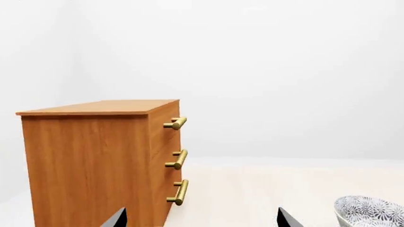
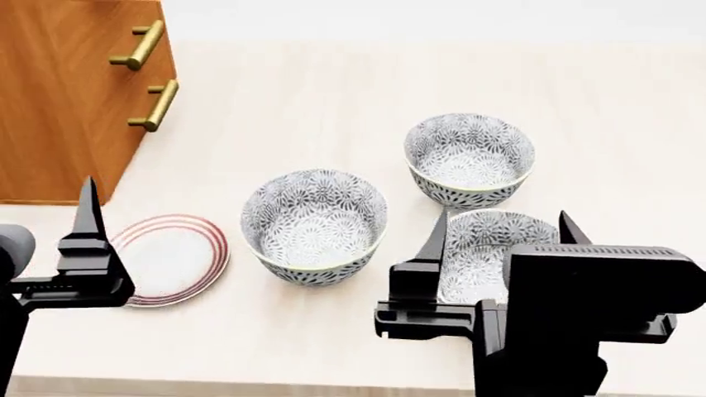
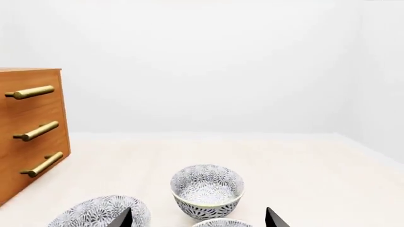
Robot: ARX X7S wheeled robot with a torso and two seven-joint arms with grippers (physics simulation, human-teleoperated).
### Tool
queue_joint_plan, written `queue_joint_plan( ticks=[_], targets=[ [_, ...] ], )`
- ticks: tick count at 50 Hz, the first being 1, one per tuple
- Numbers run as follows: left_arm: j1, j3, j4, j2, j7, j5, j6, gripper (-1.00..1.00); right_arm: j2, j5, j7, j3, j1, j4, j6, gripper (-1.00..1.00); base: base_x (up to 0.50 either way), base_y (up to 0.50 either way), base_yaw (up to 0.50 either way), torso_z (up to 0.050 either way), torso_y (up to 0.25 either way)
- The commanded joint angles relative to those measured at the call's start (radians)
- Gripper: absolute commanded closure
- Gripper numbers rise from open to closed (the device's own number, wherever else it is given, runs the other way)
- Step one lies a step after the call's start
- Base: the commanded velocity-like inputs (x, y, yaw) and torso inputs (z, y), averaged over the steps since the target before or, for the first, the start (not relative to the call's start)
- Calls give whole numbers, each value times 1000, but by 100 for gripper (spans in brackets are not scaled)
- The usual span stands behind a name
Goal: Stack the bowl at the front on the bowl in the middle.
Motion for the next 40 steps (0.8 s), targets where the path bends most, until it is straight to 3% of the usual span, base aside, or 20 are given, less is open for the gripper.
queue_joint_plan(
  ticks=[1,6,33,40],
  targets=[
    [4,4,-8,-8,-8,-4,11,-100,9,0,8,-18,1,8,-8,-100,0,500,0,0,0],
    [4,3,-9,-9,-11,-8,11,-100,-1,12,7,-7,-4,19,-23,-100,0,481,0,0,0],
    [13,1,-21,-21,-20,-31,28,-100,18,21,12,-34,-23,30,-72,-100,3,-79,0,0,0],
    [14,5,-24,-24,-24,-34,33,-100,19,17,28,-45,-13,40,-52,-100,494,0,0,0,0]
  ],
)
